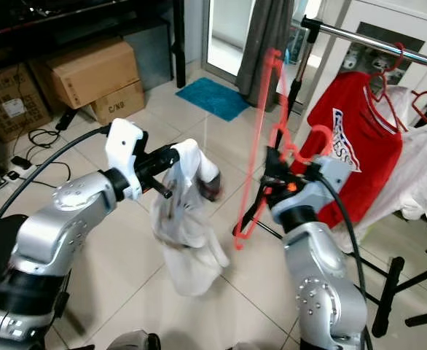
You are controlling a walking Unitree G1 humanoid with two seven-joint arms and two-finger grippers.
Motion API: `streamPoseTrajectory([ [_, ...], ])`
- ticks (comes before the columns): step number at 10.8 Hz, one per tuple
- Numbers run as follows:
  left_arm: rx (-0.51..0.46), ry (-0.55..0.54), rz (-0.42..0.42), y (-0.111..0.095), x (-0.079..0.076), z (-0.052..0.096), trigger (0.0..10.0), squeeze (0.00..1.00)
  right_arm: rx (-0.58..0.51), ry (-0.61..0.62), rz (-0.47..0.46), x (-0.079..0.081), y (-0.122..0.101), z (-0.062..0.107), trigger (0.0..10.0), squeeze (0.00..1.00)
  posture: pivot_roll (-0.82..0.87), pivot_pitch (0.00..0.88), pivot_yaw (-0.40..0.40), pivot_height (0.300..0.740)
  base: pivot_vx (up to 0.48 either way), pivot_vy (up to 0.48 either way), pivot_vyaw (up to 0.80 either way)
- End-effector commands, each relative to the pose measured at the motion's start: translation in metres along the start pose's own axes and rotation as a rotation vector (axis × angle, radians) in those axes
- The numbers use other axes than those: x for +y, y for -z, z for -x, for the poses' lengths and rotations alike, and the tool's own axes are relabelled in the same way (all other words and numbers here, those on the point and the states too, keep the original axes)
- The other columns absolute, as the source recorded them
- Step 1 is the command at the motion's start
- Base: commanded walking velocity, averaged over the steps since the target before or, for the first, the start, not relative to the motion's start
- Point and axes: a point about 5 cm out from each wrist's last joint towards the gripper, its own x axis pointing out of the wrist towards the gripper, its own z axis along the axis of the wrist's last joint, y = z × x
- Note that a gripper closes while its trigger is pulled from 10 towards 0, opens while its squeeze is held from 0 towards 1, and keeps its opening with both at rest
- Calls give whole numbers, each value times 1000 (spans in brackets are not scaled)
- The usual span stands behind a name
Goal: Hang hanger
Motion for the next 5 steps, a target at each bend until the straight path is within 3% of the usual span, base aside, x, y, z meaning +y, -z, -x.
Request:
streamPoseTrajectory([
  [1,-6,-75,0,-5,8,8,0,0,78,74,96,-12,9,3,0,0,-28,36,0,740,0,0,0],
  [2,15,-182,-2,-1,20,16,2431,0,139,110,161,-20,17,8,4157,0,-26,37,6,740,0,0,0],
  [3,37,-304,-1,12,31,31,10000,0,195,72,175,-19,24,16,10000,0,-30,48,5,740,0,0,0],
  [4,80,-324,4,23,27,36,10000,0,225,94,239,-19,28,19,10000,0,-27,64,2,740,0,0,0],
  [5,103,-336,-6,28,19,39,10000,0,228,101,256,-18,29,20,10000,0,-22,80,-1,740,0,0,-800],
])
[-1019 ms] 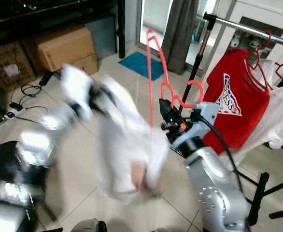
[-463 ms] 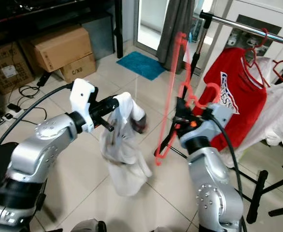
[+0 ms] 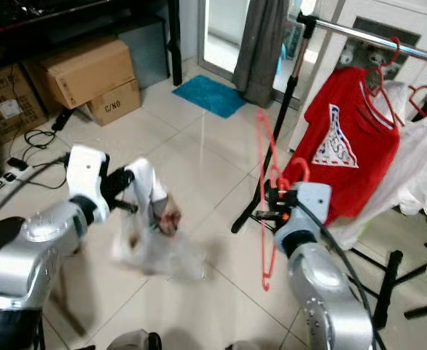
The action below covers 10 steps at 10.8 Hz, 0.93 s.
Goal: Hang hanger
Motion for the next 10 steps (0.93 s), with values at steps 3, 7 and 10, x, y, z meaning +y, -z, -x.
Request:
streamPoseTrajectory([
  [3,-52,23,-25,-5,-13,5,10000,0,21,41,4,-6,0,8,10000,0,-35,100,-3,740,0,0,0],
  [7,-61,11,-15,-5,-16,9,10000,0,-2,-13,-15,3,-7,9,10000,0,-46,109,-49,740,0,0,-400],
  [10,-37,24,-84,-6,-18,8,10000,0,-30,6,-33,0,-12,3,10000,0,-34,77,-63,740,0,0,-800],
])
